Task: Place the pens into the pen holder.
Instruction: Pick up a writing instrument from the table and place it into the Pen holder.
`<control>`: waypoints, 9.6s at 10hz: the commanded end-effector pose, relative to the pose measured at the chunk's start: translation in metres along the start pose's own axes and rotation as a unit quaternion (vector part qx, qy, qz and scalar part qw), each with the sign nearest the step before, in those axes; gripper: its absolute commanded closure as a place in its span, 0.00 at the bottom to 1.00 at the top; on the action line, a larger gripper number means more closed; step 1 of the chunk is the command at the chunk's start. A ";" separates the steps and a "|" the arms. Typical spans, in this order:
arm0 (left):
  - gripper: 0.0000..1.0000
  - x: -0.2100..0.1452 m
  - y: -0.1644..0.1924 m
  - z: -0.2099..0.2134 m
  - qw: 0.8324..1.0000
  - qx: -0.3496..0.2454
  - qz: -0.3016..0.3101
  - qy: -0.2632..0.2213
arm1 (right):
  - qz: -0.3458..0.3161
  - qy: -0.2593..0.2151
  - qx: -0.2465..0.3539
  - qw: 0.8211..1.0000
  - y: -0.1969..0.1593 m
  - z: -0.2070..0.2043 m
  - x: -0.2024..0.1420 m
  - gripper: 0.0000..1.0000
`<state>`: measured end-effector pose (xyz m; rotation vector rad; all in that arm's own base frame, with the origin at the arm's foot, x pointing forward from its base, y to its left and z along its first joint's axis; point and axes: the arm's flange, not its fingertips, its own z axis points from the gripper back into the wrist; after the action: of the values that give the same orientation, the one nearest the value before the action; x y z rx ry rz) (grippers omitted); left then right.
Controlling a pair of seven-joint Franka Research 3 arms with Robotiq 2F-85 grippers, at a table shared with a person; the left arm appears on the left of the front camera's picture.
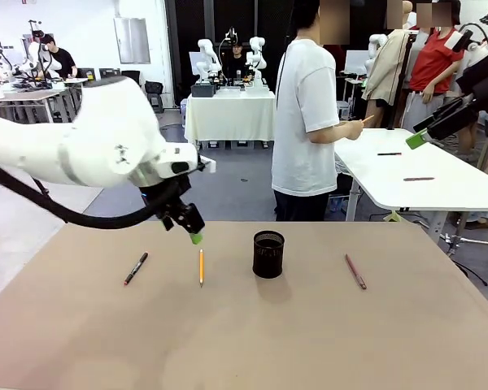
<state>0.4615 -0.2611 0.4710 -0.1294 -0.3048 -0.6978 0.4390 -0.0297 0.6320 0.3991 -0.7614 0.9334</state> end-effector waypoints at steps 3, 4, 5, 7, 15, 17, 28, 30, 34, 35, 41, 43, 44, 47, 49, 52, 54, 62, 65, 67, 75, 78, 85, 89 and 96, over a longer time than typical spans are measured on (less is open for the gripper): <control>0.00 0.058 0.002 -0.047 0.991 0.029 0.116 0.055 | 0.001 -0.003 0.001 1.000 -0.001 0.001 0.001 0.00; 0.00 0.066 0.009 -0.062 0.989 0.038 0.134 0.054 | 0.001 -0.003 0.001 1.000 -0.001 0.001 0.001 0.00; 0.00 0.071 0.011 -0.081 0.984 0.047 0.159 0.065 | 0.001 -0.003 0.001 1.000 -0.001 0.001 0.001 0.00; 0.00 0.078 0.012 -0.115 0.975 0.085 0.176 0.104 | 0.001 -0.003 0.001 1.000 -0.001 0.001 0.001 0.00; 0.00 0.083 0.028 -0.149 0.967 0.106 0.210 0.098 | 0.001 -0.003 0.001 1.000 -0.001 0.001 0.001 0.00; 0.00 0.088 0.026 -0.150 0.967 0.101 0.213 0.094 | 0.001 -0.003 0.001 1.000 -0.001 0.001 0.001 0.00; 0.00 0.134 0.083 -0.211 0.918 0.129 0.358 0.115 | 0.001 -0.003 0.001 1.000 -0.001 0.001 0.001 0.00; 0.15 0.134 0.085 -0.212 0.920 0.115 0.358 0.115 | 0.001 -0.003 0.001 1.000 -0.001 0.001 0.001 0.00; 0.91 0.131 0.089 -0.210 0.917 0.107 0.363 0.124 | 0.001 -0.003 0.001 1.000 -0.001 0.001 0.001 0.00; 1.00 0.129 0.089 -0.210 0.917 0.108 0.363 0.126 | 0.001 -0.003 0.001 1.000 -0.001 0.001 0.001 0.00; 1.00 0.122 0.095 -0.206 0.914 0.103 0.371 0.128 | 0.001 -0.003 0.001 1.000 -0.001 0.001 0.001 0.00; 1.00 0.120 0.096 -0.194 0.926 0.051 0.358 0.106 | 0.001 -0.003 0.001 1.000 -0.001 0.001 0.001 0.00; 1.00 0.120 0.094 -0.177 0.935 0.007 0.343 0.085 | 0.001 -0.003 0.001 1.000 -0.001 0.001 0.001 0.00; 1.00 0.113 0.090 -0.121 0.946 -0.040 0.316 0.049 | 0.001 -0.003 0.001 1.000 -0.001 0.001 0.001 0.00; 1.00 0.104 0.087 -0.089 0.961 -0.138 0.240 -0.001 | 0.001 -0.003 0.001 1.000 -0.001 0.001 0.001 0.00; 1.00 0.079 0.083 -0.047 0.928 -0.286 0.113 -0.209 | 0.001 -0.003 0.001 1.000 -0.001 0.001 0.001 0.00; 1.00 0.065 0.084 -0.030 0.900 -0.295 0.065 -0.314 | 0.001 -0.003 0.001 1.000 -0.001 0.001 0.001 0.00; 1.00 0.088 0.078 0.003 0.866 -0.289 -0.007 -0.407 | 0.001 -0.003 0.001 1.000 -0.001 0.001 0.001 0.00; 1.00 0.077 0.087 0.016 0.856 -0.284 -0.045 -0.429 | 0.001 -0.003 0.001 1.000 -0.001 0.001 0.001 0.00; 1.00 0.053 0.094 0.046 0.818 -0.246 -0.072 -0.515 | 0.001 -0.003 0.001 1.000 -0.001 0.001 0.001 0.00; 1.00 -0.030 0.154 0.108 0.777 -0.220 -0.143 -0.573 | 0.001 -0.003 0.001 1.000 -0.001 0.001 0.001 0.00; 1.00 -0.035 0.170 0.112 0.782 -0.205 -0.156 -0.568 | 0.001 -0.003 0.001 1.000 -0.001 0.001 0.001 0.00; 1.00 -0.035 0.174 0.113 0.786 -0.208 -0.150 -0.563 | 0.001 -0.003 0.001 1.000 -0.001 0.001 0.001 0.00; 1.00 -0.035 0.174 0.113 0.786 -0.208 -0.150 -0.563 | 0.001 -0.003 0.001 1.000 -0.001 0.001 0.001 0.00; 1.00 -0.035 0.174 0.113 0.786 -0.208 -0.150 -0.563 | 0.001 -0.003 0.001 1.000 -0.001 0.001 0.001 0.00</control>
<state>0.5233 -0.0834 0.5633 -0.9551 -1.3462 -0.9350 0.4392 -0.0301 0.6318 0.3982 -0.7606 0.9322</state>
